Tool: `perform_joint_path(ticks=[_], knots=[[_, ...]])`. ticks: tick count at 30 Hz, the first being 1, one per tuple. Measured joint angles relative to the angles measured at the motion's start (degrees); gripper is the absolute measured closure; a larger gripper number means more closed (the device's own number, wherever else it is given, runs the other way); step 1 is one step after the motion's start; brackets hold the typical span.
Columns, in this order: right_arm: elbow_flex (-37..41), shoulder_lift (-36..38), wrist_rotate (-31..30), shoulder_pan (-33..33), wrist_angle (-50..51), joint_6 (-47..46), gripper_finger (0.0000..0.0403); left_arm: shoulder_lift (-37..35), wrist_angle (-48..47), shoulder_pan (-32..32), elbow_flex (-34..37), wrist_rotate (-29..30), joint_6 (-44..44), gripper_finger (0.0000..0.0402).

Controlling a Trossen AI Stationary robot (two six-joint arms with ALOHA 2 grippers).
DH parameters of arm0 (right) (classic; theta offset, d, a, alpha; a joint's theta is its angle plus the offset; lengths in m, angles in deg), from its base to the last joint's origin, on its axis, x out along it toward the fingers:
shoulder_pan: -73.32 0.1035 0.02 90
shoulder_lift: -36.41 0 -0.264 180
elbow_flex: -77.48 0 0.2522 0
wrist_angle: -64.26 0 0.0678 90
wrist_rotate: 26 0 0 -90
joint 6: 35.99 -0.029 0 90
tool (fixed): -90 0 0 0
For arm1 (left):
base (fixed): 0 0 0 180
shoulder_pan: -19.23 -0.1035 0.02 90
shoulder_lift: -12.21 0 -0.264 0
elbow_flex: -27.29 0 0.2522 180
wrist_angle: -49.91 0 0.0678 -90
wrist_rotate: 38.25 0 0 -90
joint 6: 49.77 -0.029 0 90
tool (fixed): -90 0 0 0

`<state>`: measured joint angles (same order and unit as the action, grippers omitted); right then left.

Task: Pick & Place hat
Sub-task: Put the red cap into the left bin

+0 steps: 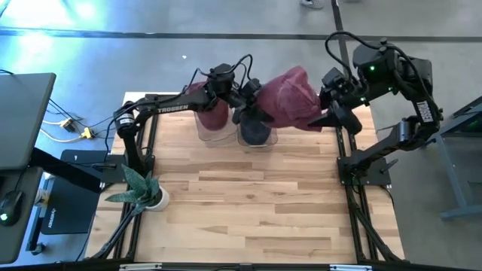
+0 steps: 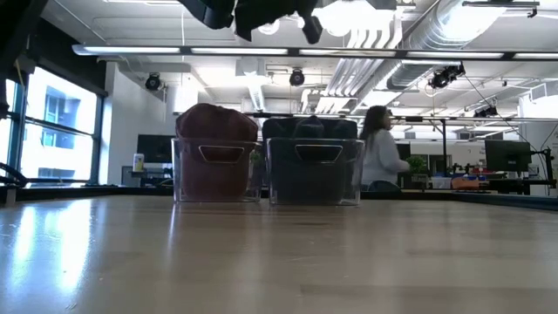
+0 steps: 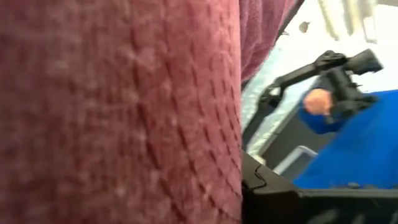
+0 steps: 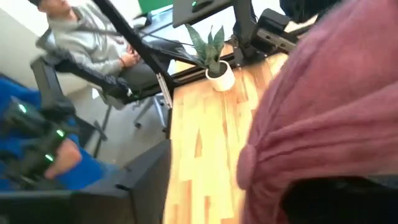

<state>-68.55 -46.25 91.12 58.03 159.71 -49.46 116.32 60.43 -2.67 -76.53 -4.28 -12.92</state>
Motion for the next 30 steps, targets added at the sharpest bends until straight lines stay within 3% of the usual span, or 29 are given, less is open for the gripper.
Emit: perform_joint_path(ticks=[4,8,11,18,23,25,30], knots=[[0.0,0.3,-1.7,-0.1,0.1,-6.4,0.0108,0.0,-4.6,-0.8,0.0,2.6,-4.7,0.0392],[0.0,0.0,-11.2,-0.1,0.1,-9.1,0.0102,0.0,-10.4,-0.5,0.0,5.2,-10.9,0.0390],[0.0,-1.2,-14.8,-0.8,-0.1,-9.5,0.0105,0.0,-12.5,-0.4,0.0,5.5,-12.6,0.0391],[0.0,-2.1,-3.4,-5.5,-9.7,-10.7,0.0119,0.0,-14.0,-0.2,0.0,5.5,-15.1,0.0391],[0.0,0.2,4.4,-9.5,-9.2,-11.7,0.0130,0.0,-14.3,-0.2,0.0,5.2,-15.2,0.0391],[-0.1,0.7,3.9,-10.7,-5.9,-11.6,0.0135,0.0,-14.5,-0.2,0.0,5.2,-15.2,0.0391],[0.0,0.6,-5.4,-11.5,3.6,-5.1,0.0145,0.0,-14.5,-0.2,0.0,5.2,-14.9,0.0391]])
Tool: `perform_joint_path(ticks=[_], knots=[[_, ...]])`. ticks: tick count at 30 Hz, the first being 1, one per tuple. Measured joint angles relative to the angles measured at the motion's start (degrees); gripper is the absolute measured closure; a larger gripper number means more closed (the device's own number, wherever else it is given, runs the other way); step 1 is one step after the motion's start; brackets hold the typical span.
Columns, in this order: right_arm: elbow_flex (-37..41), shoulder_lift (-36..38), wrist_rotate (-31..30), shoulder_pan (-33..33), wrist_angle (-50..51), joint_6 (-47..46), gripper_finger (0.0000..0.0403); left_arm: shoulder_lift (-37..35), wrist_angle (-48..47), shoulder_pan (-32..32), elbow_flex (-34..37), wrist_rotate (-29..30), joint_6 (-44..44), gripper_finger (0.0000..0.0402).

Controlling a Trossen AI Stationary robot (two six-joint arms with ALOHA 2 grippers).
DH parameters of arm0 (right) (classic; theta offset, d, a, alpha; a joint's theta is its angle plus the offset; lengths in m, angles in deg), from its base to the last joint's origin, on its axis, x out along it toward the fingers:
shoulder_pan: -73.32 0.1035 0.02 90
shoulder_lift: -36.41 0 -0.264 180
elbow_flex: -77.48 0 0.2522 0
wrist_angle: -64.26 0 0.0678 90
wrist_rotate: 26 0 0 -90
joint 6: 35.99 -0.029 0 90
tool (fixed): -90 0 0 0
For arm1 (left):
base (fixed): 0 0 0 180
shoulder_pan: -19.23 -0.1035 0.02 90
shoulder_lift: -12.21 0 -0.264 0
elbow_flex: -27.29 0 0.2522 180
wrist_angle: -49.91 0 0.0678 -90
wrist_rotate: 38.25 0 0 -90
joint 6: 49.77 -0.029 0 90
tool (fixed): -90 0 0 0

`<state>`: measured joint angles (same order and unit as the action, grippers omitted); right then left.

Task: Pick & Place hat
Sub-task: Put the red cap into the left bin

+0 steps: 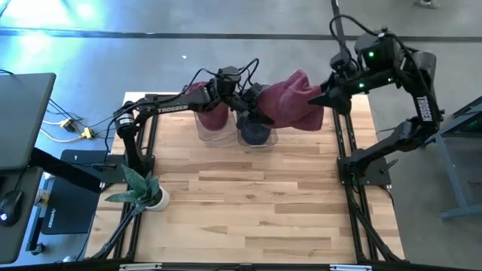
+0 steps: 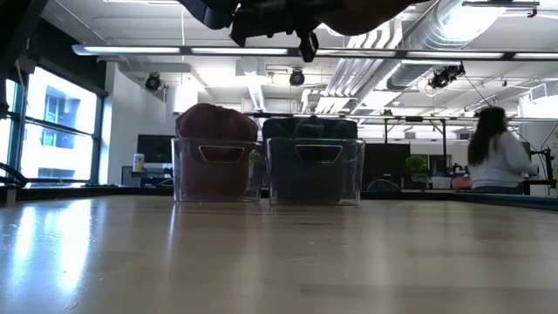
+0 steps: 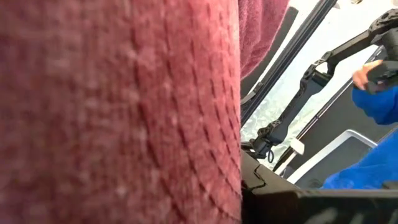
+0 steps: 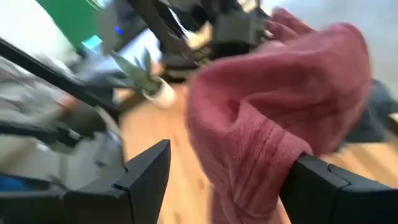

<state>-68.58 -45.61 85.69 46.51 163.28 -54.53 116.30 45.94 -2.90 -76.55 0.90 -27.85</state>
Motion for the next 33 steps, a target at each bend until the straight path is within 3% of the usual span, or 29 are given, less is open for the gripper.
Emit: perform_joint_path(ticks=[4,10,15,19,26,33], knots=[[0.0,1.1,-3.0,0.1,2.5,6.1,0.0146,-1.4,-1.3,-1.0,0.1,-0.6,0.6,0.0392],[0.0,4.6,-7.0,0.0,-3.1,13.2,0.0146,-3.7,-0.4,-4.6,0.1,-0.7,2.9,0.0392],[0.0,5.6,-15.5,1.0,0.1,21.0,0.0146,-5.1,-0.8,-8.6,0.2,-1.2,5.4,0.0392],[0.0,3.6,-20.8,2.6,4.9,24.2,0.0146,-5.8,1.3,-10.1,-0.1,-1.3,6.5,0.0392],[0.6,-1.0,-25.2,4.9,4.5,29.0,0.0147,-7.1,2.0,-10.5,0.0,-0.1,6.9,0.0392],[14.3,3.4,-20.8,4.9,-7.9,28.9,0.0146,-6.9,3.2,-10.5,0.0,-0.2,8.0,0.0392]])
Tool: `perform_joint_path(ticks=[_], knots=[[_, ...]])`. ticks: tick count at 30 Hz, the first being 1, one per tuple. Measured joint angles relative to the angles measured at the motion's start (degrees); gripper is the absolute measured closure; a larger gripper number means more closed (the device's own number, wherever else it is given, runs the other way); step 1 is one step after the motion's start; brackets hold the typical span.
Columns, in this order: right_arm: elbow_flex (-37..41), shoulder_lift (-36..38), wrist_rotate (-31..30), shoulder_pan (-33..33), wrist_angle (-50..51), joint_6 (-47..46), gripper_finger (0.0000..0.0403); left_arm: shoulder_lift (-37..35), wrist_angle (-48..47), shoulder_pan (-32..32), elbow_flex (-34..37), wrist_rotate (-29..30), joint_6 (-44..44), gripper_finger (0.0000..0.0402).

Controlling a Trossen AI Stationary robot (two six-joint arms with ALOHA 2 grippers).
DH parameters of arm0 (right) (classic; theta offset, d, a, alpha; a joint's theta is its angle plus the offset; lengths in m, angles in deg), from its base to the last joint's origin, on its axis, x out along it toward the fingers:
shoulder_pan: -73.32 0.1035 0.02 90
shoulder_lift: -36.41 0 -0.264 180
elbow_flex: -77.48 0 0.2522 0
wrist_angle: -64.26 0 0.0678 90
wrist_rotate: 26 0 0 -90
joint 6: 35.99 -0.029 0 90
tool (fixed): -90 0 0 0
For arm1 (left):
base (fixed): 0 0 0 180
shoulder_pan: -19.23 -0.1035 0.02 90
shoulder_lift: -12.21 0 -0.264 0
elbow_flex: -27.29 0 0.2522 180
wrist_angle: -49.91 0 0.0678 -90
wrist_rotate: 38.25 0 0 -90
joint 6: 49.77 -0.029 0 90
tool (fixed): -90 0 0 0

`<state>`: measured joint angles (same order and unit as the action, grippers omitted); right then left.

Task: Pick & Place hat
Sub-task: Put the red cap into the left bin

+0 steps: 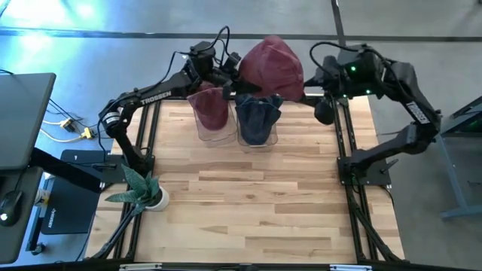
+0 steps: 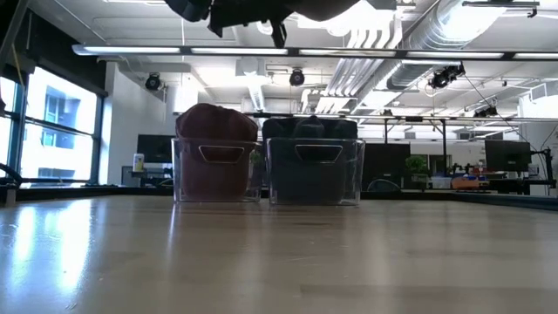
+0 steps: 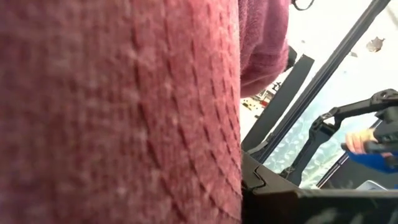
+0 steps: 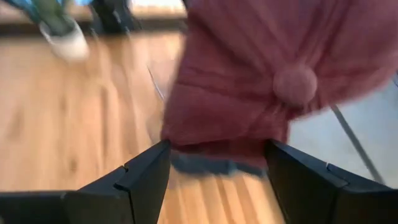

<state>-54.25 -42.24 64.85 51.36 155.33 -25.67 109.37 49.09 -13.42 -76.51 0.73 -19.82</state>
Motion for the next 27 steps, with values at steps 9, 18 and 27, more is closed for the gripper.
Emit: perform_joint_path(ticks=[9,18,27], knots=[[22.5,8.2,5.8,2.2,-29.8,-9.7,0.0170,0.0,0.6,0.0,0.0,0.5,0.3,0.0392],[29.4,10.7,0.5,3.7,-40.8,-15.7,0.0213,0.0,0.6,0.0,0.0,0.9,0.7,0.0392],[24.7,10.4,0.7,4.4,-39.3,-12.1,0.0380,0.0,0.6,0.1,0.0,1.0,0.7,0.0392]])
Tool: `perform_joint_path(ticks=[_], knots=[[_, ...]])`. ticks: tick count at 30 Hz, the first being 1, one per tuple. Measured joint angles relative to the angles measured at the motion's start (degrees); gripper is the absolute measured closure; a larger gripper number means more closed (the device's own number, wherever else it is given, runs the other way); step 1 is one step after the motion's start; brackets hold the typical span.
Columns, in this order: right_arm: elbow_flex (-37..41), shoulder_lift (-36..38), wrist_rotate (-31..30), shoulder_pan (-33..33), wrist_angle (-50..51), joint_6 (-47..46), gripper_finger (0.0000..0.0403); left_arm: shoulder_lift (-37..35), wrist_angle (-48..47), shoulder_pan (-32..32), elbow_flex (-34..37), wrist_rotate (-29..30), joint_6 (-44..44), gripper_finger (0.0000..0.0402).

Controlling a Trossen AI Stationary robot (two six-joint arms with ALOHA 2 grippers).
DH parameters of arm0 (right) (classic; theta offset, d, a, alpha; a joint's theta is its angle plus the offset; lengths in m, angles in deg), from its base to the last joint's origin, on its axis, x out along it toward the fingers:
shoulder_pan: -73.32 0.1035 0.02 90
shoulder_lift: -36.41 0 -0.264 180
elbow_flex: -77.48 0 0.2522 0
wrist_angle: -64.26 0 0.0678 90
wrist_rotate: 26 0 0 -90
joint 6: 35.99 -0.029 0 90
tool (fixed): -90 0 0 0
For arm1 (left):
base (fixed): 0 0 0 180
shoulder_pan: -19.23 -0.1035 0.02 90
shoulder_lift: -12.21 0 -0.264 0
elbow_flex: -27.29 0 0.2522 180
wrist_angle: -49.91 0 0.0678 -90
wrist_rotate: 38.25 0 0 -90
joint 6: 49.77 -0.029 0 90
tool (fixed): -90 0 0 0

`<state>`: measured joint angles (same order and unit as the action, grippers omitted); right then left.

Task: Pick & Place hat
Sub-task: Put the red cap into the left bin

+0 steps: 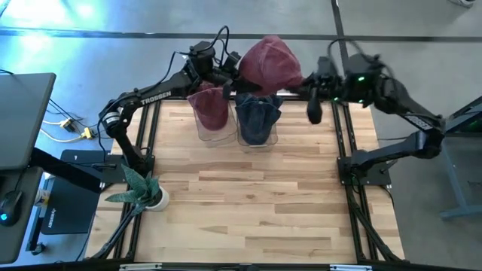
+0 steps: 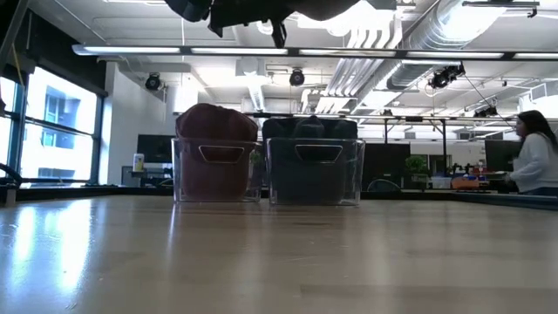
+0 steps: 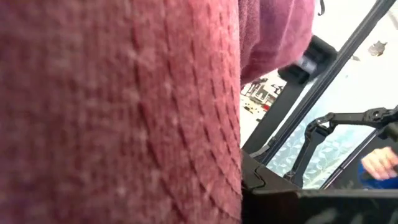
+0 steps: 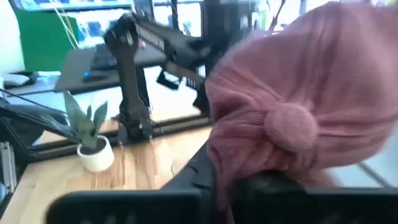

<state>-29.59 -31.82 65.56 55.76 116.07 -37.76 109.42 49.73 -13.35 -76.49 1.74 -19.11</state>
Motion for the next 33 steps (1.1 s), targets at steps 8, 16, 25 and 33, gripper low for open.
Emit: perform_joint_path(ticks=[8,16,25,33], knots=[[-13.6,-4.3,7.8,-0.8,8.8,1.9,0.0396,0.0,3.4,0.9,0.0,-4.3,-0.4,0.0326],[-35.2,-16.1,31.7,-0.8,22.9,4.1,0.0396,0.0,-8.9,-1.3,-0.1,-17.4,-9.8,0.0186],[-36.5,-21.1,55.9,-0.8,22.2,-2.3,0.0399,0.0,-10.7,-4.3,-0.1,-11.0,-12.7,0.0191],[-31.1,-24.2,61.3,-0.1,13.9,-7.9,0.0397,1.7,0.5,2.9,-0.1,-3.3,-8.4,0.0217]])
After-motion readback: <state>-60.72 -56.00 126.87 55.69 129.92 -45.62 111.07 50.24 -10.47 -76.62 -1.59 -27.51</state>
